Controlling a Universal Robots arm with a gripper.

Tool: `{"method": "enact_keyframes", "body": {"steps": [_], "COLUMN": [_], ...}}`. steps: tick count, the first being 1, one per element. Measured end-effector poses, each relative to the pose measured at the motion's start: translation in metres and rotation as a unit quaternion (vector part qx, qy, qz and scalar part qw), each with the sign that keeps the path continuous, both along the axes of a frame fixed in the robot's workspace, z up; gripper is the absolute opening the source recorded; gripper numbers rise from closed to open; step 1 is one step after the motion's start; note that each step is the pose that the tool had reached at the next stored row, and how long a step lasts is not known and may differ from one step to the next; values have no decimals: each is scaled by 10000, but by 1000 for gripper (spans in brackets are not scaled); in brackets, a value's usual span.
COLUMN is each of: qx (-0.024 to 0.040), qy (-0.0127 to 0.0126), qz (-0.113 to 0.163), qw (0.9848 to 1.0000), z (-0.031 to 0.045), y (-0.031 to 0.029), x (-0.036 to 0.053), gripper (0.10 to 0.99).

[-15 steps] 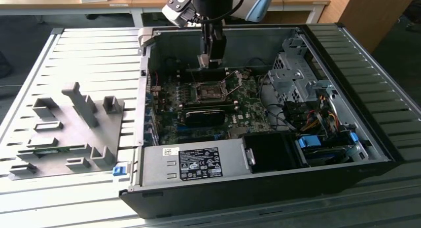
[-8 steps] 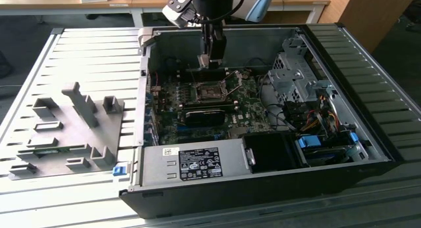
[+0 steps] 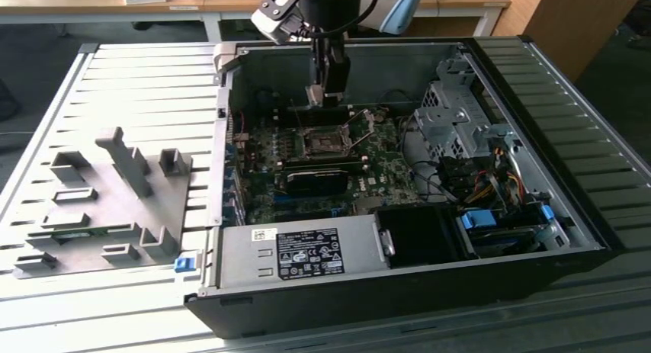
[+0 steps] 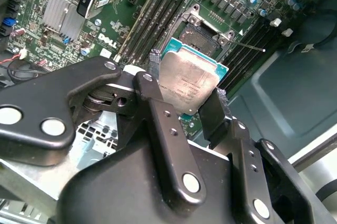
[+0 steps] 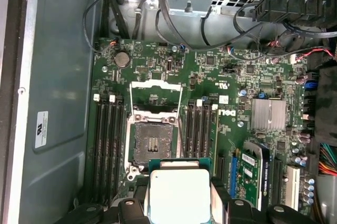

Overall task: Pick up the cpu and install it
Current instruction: 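Place the cpu into insertion slot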

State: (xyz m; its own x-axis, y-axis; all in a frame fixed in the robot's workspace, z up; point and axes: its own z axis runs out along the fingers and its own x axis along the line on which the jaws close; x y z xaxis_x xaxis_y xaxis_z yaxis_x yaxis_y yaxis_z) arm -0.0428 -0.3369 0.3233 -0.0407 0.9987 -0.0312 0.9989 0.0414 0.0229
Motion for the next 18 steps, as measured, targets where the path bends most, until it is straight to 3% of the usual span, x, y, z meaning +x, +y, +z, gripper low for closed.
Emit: {"method": "enact_keyframes", "body": {"steps": [9,18], "qx": [-30,-31], "qy": [-1,0], "qz": [1,-42], "qw": [10000,10000], "z": [-120,-235], "y": [104,112], "x": [39,83], "gripper": [545,545]}}
